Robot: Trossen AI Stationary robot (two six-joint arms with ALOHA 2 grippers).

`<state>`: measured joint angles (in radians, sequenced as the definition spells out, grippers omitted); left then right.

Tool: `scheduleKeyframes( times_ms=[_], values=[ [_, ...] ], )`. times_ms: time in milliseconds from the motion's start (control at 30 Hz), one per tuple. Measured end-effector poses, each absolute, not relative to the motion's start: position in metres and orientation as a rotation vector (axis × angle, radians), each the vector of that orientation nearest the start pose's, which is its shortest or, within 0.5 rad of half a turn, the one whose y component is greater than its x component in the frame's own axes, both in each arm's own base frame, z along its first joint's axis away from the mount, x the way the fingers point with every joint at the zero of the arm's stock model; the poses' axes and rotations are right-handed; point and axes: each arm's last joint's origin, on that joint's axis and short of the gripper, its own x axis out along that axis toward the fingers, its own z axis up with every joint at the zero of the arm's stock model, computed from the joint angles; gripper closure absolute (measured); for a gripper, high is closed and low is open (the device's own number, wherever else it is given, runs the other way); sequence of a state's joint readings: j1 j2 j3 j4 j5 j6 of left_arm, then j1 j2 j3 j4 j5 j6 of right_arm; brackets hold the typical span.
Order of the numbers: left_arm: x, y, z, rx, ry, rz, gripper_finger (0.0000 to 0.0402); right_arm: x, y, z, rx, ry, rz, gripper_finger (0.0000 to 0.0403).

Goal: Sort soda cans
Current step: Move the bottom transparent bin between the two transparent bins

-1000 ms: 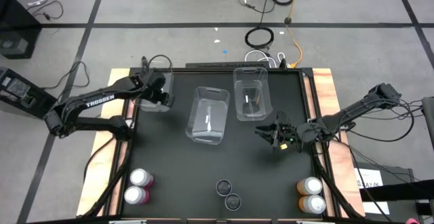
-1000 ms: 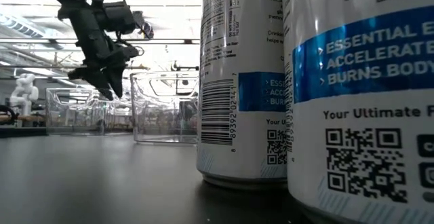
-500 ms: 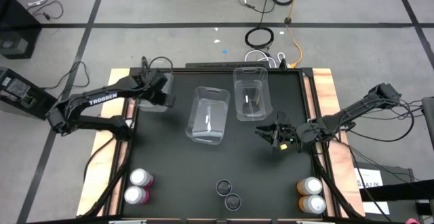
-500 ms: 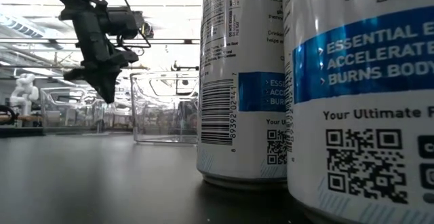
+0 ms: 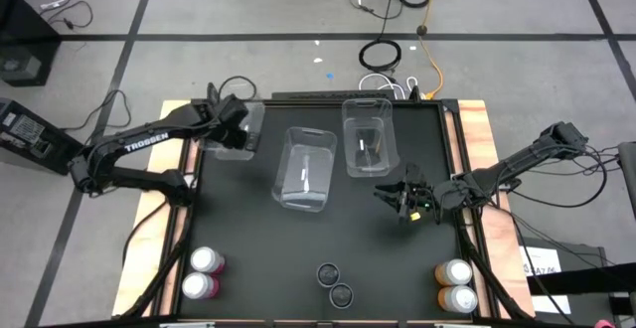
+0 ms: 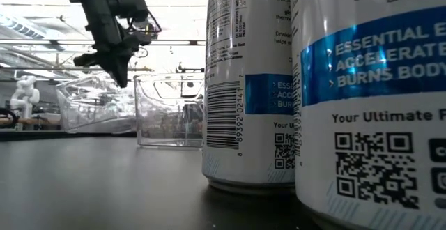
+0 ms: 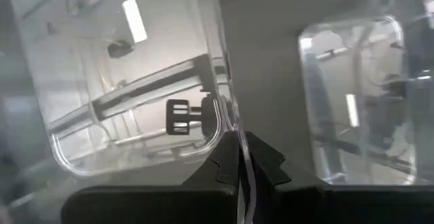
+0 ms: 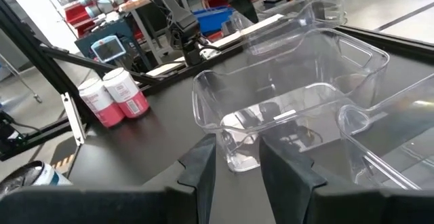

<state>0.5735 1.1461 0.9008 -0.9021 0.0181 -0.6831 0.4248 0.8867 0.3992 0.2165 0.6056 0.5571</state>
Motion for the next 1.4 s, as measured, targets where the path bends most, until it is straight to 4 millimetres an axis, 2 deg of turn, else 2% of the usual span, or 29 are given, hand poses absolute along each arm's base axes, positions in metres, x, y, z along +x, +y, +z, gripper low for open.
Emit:
scheduleKeyframes(
  times_ms=[300, 600, 733, 900, 1033, 1167, 1400],
  values=[
    [0.201, 0.058, 0.248, -0.996, 0.94, 0.866, 0.0392, 0.176, 0.062, 0.221, 0.39, 0.193, -0.238, 0.0296],
    [0.233, 0.003, 0.22, -1.072, 0.986, 0.939, 0.0392, 0.176, 0.062, 0.221, 0.327, 0.201, -0.228, 0.0296],
    [0.247, -0.014, 0.212, -1.099, 0.97, 0.974, 0.0392, 0.176, 0.062, 0.221, 0.308, 0.204, -0.222, 0.0296],
    [0.263, -0.024, 0.214, -1.115, 0.951, 0.997, 0.0392, 0.176, 0.062, 0.22, 0.302, 0.212, -0.22, 0.0296],
    [0.27, -0.025, 0.216, -1.135, 0.931, 0.983, 0.0363, 0.176, 0.063, 0.219, 0.299, 0.232, -0.194, 0.0296],
    [0.272, -0.026, 0.216, -1.148, 0.92, 0.969, 0.0335, 0.175, 0.063, 0.218, 0.3, 0.242, -0.172, 0.0296],
    [0.274, -0.024, 0.217, -1.168, 0.895, 0.957, 0.031, 0.175, 0.064, 0.218, 0.301, 0.251, -0.156, 0.0296]
  ],
)
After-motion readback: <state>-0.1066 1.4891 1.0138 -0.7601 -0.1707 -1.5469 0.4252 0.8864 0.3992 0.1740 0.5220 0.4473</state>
